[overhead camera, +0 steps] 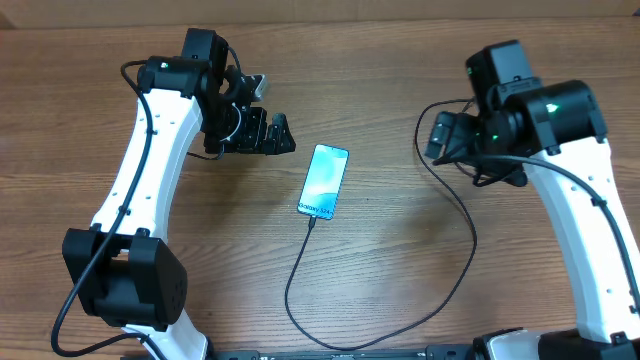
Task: Plug charger to phone and switch on socket
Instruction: 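Move the right gripper over the white power strip's plugged socket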
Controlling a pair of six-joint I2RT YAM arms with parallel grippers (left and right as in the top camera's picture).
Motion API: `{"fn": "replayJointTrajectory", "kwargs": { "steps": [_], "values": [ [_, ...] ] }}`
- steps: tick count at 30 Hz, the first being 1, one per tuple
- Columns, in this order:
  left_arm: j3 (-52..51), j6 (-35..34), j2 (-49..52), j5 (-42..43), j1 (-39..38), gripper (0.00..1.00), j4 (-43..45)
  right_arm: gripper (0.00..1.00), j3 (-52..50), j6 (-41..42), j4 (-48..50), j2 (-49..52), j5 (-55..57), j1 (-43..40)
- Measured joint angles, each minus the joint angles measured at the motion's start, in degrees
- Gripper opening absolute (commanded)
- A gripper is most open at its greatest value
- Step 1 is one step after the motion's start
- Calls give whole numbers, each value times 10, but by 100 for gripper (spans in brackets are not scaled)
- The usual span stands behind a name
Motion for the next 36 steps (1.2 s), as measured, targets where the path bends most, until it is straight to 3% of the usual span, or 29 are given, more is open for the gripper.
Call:
{"fn": "replayJointTrajectory", "kwargs": {
  "steps": [14,36],
  "values": [
    [0,0,0,0,0,100,0,100,0,0,-8,0,73,-59],
    [0,0,0,0,0,100,0,100,0,27,8,0,142,-61]
  ]
}}
